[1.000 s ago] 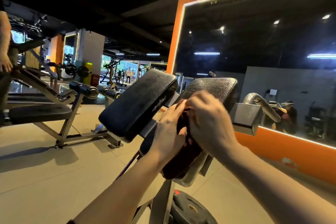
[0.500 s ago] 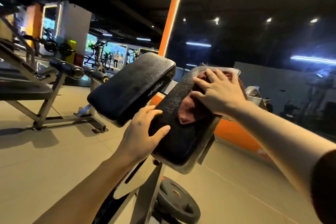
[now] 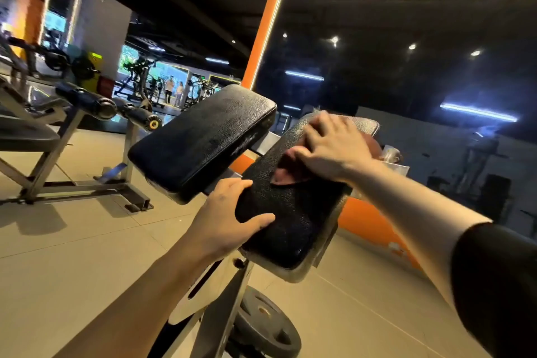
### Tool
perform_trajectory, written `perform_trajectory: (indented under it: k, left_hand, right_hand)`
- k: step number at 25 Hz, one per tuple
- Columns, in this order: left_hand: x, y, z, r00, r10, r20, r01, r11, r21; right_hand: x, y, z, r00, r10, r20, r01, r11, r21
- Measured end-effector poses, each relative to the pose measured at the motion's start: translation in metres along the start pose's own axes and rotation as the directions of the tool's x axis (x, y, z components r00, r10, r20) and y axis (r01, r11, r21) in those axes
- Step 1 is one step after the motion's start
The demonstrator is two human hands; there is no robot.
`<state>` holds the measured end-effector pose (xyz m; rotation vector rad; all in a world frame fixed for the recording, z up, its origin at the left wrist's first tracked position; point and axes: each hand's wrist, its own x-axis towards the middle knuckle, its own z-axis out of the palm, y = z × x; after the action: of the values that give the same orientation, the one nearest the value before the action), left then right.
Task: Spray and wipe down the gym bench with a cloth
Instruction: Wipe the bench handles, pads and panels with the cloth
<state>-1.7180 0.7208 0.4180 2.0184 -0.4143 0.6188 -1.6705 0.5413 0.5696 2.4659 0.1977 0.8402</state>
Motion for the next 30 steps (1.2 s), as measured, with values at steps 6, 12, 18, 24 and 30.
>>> perform_trajectory:
  k: [6,12,18,24,30]
  left_hand:
    - [-0.004,-0.008,-0.005,0.999,0.035,0.017,-0.035,0.999,0.032]
    - [-0.008,-0.009,0.008,1.000,0.018,-0.005,-0.018,1.000,-0.011]
    - [-0.013,-0.007,0.004,0.993,0.100,-0.059,-0.098,0.994,0.039]
    - [-0.014,-0.007,0.010,0.982,0.035,-0.185,-0.037,0.999,-0.007]
    - [-0.010,-0.013,-0.013,0.997,-0.024,-0.077,0.031,0.996,0.079]
  right_hand:
    - [-0.023,-0.035,-0.006,0.921,-0.390,0.026,0.387,0.919,0.068]
    - [0.028,-0.023,0.001,0.995,-0.052,0.079,0.056,0.997,-0.044]
    - [0.017,-0.009,-0.001,0.959,-0.280,0.042,0.280,0.960,-0.012]
    - [0.018,-0.042,0.002,0.982,-0.173,0.071,0.170,0.984,0.053]
    - [-0.011,-0.040,-0.009,0.958,-0.272,0.095,0.274,0.962,-0.007]
